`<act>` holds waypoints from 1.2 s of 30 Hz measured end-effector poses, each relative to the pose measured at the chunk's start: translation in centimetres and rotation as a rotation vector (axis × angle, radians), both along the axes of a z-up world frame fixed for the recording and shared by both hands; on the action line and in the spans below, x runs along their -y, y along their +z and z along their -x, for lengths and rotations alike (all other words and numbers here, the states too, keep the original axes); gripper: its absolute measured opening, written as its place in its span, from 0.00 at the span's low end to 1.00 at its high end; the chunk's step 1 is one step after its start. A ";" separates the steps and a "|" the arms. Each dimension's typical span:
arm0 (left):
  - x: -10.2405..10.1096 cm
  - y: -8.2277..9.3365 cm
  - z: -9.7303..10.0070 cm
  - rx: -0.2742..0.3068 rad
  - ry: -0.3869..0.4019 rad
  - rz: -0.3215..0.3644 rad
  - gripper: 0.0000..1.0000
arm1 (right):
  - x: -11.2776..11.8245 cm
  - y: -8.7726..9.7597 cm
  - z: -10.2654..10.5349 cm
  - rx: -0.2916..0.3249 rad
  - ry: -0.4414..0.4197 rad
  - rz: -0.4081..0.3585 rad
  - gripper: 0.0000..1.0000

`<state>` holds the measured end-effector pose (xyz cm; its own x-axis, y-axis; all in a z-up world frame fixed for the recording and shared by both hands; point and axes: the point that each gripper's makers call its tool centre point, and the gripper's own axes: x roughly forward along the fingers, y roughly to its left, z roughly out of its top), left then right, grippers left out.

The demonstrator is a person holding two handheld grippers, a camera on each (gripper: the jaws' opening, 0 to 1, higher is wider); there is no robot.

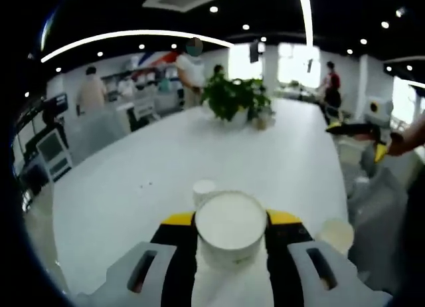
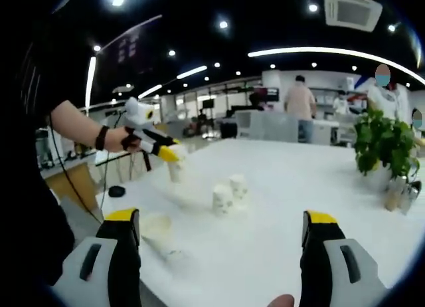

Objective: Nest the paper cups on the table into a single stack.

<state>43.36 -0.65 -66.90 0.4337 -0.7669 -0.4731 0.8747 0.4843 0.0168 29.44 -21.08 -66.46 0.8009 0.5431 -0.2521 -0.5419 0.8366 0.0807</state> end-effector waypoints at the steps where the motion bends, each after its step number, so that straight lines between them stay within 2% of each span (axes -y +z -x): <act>1: 0.0 0.1 0.1 0.004 -0.002 0.000 0.39 | 0.0 0.1 0.1 -0.001 -0.001 0.002 1.00; 6: 0.3 0.9 1.2 0.006 -0.027 0.007 0.38 | -0.2 0.2 0.2 0.002 -0.005 0.011 1.00; 9: 0.7 2.6 1.9 0.049 -0.043 0.029 0.38 | -0.4 0.3 0.3 0.005 -0.011 0.007 1.00; 16: 1.5 4.9 3.2 0.050 -0.065 0.078 0.38 | -1.6 0.5 0.7 0.014 0.001 -0.002 1.00; 17: 1.7 5.4 3.3 0.051 -0.073 0.095 0.38 | -1.8 0.5 0.8 0.014 0.003 -0.001 1.00; 18: 2.1 6.6 3.6 0.048 -0.078 0.144 0.38 | -2.0 0.4 0.8 0.012 0.006 -0.001 1.00; 23: 2.8 9.3 4.5 0.077 -0.117 0.163 0.38 | -2.8 0.8 1.0 0.015 0.013 -0.017 1.00; 28: 3.7 12.0 5.5 0.079 -0.155 0.203 0.38 | -4.0 1.2 1.1 0.021 0.032 -0.033 1.00; 36: 4.8 13.3 7.6 0.088 -0.227 0.210 0.38 | -7.6 2.7 1.0 0.037 0.096 -0.102 1.00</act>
<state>35.79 -5.42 -53.57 0.2729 -0.9255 -0.2628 0.9604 0.2782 0.0175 28.42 -13.44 -63.80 0.7521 0.6386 -0.1630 -0.6228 0.7696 0.1409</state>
